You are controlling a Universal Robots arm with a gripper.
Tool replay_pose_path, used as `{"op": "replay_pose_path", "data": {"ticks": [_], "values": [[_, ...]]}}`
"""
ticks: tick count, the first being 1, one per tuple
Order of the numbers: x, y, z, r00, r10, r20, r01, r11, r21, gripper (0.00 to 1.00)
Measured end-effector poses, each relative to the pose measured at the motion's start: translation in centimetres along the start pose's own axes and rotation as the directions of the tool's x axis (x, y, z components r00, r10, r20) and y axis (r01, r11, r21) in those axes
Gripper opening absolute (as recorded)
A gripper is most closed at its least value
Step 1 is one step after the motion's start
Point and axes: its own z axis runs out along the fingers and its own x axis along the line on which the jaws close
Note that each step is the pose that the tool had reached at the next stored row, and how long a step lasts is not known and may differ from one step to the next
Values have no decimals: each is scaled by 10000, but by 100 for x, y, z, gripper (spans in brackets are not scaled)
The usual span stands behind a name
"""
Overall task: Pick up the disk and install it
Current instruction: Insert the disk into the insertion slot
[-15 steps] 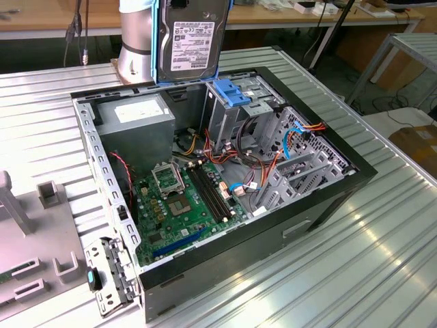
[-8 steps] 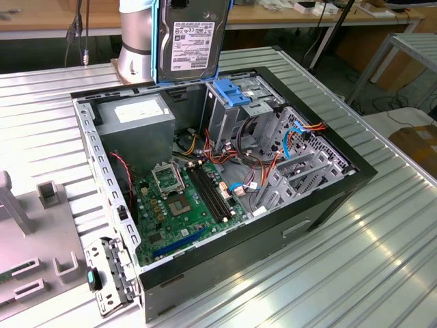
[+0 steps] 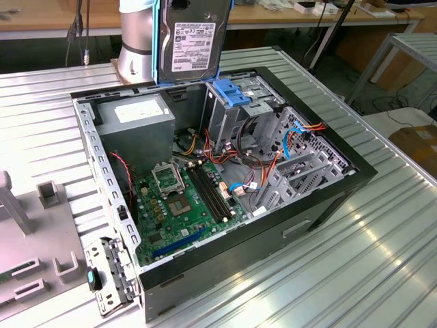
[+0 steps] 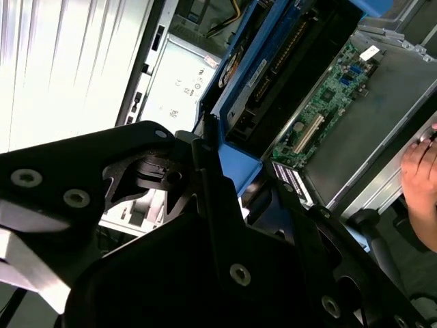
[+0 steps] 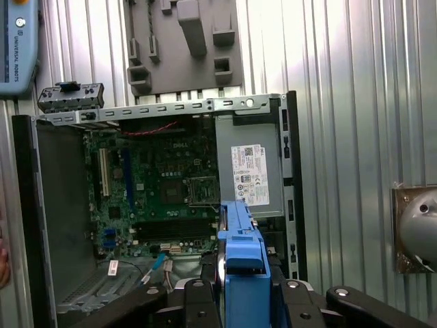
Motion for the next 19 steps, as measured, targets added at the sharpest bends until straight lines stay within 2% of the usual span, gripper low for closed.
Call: {"op": "replay_pose_path", "data": {"ticks": [10,19], "values": [[89,-19,5,10000,1,-1,-1,10000,0,37],[278,-38,16,10000,1,-2,-1,10000,-1,37]]}}
